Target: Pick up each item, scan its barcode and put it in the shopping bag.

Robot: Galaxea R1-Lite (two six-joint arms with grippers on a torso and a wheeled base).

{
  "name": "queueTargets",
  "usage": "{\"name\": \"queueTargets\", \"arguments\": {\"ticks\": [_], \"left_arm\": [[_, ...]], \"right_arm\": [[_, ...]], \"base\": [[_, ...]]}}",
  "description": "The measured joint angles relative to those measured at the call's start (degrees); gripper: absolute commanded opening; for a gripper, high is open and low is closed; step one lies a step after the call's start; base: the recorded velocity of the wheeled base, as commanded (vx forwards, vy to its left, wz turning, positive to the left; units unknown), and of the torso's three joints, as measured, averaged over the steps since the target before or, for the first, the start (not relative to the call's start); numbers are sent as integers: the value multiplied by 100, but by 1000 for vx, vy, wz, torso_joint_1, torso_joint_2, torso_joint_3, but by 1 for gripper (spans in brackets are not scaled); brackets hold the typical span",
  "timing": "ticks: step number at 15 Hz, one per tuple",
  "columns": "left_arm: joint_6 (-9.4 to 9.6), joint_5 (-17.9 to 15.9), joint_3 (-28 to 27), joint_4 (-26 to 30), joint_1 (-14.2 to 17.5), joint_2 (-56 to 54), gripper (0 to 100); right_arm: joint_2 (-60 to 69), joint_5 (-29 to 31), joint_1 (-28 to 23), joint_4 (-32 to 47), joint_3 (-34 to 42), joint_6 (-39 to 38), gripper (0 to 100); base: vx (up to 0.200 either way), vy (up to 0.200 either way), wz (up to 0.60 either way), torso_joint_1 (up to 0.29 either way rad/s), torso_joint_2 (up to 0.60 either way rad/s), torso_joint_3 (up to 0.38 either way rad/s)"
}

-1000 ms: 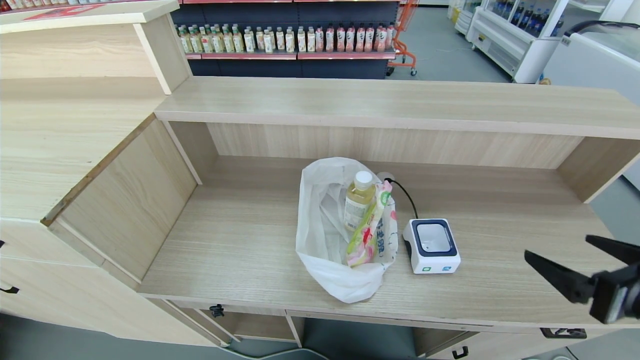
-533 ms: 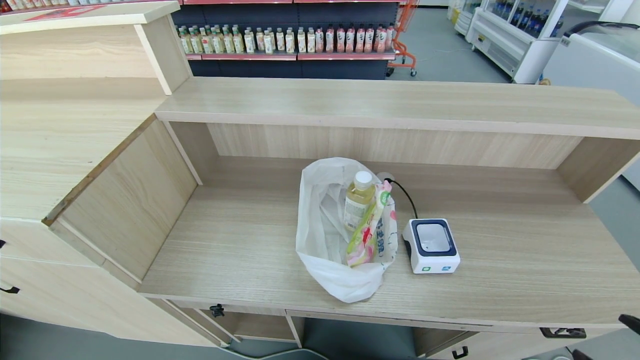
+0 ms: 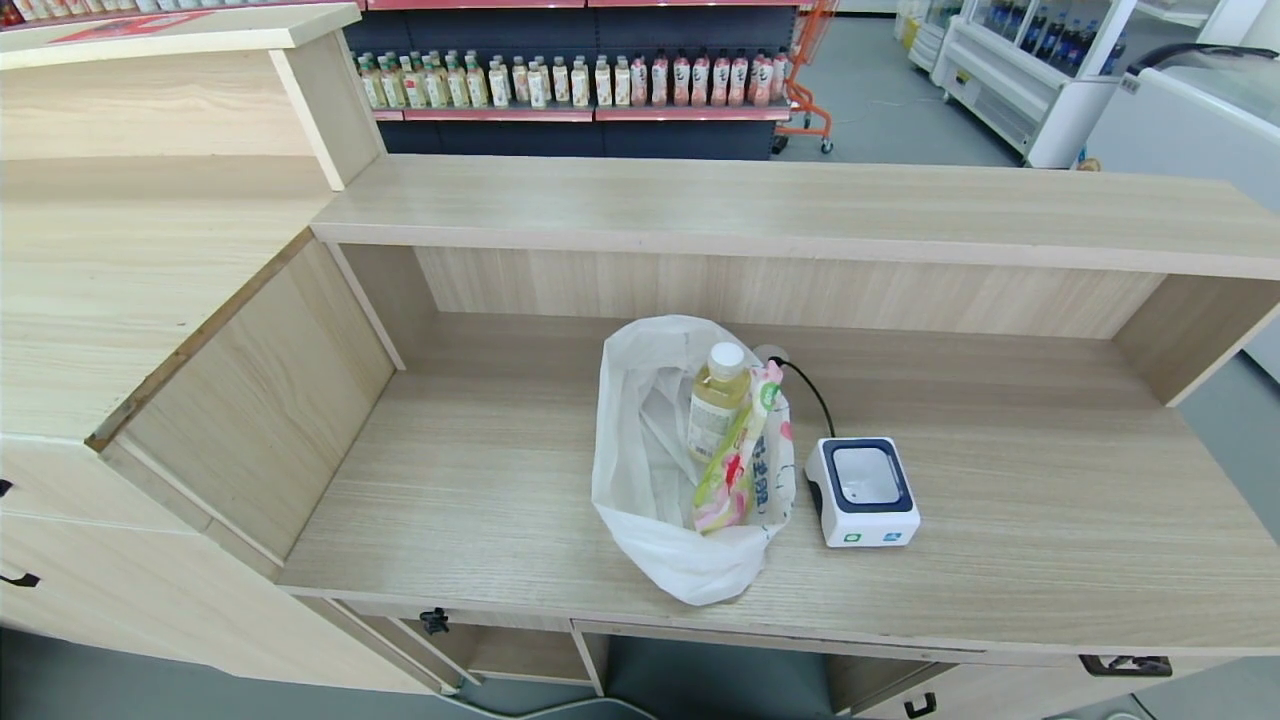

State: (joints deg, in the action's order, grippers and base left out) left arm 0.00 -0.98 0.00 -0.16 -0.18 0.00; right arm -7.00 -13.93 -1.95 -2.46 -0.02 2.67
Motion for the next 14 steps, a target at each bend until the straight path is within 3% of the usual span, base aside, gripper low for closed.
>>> {"name": "queueTargets", "arguments": {"ticks": [4, 7, 14], "left_arm": [[0, 2, 0, 0, 0, 0, 100], [0, 2, 0, 0, 0, 0, 100], [0, 0, 0, 0, 0, 0, 100]], "right_arm": [[343, 291, 63, -7, 0, 140, 100], [588, 978, 165, 317, -13, 343, 100], [716, 1000, 195, 377, -24, 323, 100]], "base": [[0, 0, 0, 0, 0, 0], [0, 0, 0, 0, 0, 0], [0, 0, 0, 0, 0, 0]]}}
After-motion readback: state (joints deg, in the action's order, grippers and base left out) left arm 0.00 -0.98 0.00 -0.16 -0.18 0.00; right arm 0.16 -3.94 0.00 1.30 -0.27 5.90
